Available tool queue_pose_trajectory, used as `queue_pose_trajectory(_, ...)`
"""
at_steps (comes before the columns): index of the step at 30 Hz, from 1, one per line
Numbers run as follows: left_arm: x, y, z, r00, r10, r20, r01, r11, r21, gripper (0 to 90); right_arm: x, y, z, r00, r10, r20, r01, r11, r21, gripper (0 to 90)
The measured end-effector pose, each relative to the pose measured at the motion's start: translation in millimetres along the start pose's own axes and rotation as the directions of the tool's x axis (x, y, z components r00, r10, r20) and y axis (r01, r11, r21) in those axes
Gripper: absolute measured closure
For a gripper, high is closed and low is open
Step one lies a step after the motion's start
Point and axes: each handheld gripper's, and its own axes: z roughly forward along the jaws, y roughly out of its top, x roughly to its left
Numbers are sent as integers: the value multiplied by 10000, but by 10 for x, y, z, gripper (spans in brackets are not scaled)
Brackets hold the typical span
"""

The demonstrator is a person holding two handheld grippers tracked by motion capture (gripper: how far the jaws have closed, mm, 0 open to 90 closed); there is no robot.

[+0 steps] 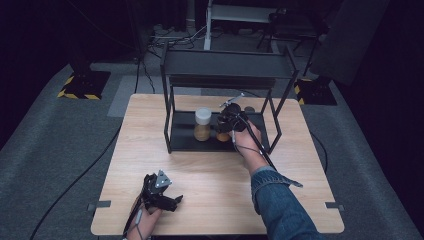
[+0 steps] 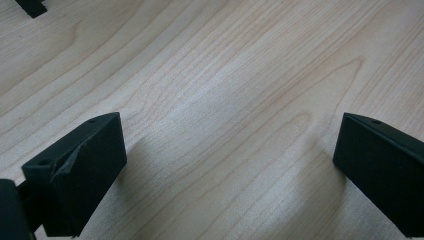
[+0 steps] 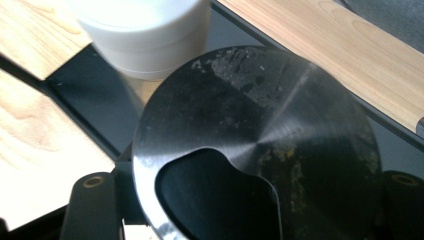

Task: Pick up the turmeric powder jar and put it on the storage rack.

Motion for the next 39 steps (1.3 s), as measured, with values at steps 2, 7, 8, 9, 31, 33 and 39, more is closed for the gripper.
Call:
queue_pose_trajectory(2, 0, 0, 0, 10000, 3, 4, -3, 10000, 2, 1, -8, 10, 44, 10000, 4, 84, -4, 10000, 72, 308)
queue_pose_trajectory(7, 4, 0, -1, 10000, 17, 23, -17, 10000, 3, 1, -59, 31, 158, 9998, 197, 68, -199, 9995, 251, 308)
queue_pose_trajectory(8, 4, 0, -1, 10000, 18, 24, -18, 10000, 3, 1, -70, 34, 178, 9995, 307, 44, -308, 9992, 268, 308)
queue_pose_trajectory(9, 4, 0, -1, 10000, 17, 26, -17, 10000, 2, 1, -82, 38, 200, 9992, 393, 12, -393, 9988, 297, 308)
queue_pose_trajectory(31, 11, -8, 1, 10000, 52, 84, -51, 10000, -39, 1, -107, 126, 456, 9984, 559, -78, -549, 9944, 907, 303)
queue_pose_trajectory(33, 11, -7, 0, 9999, 55, 84, -55, 10000, -36, 1, -119, 116, 442, 9978, 653, -108, -643, 9946, 813, 235)
queue_pose_trajectory(39, 12, -6, 0, 9999, 69, 87, -68, 10000, -29, 1, -130, 81, 303, 9970, 760, -159, -749, 9952, 622, 153)
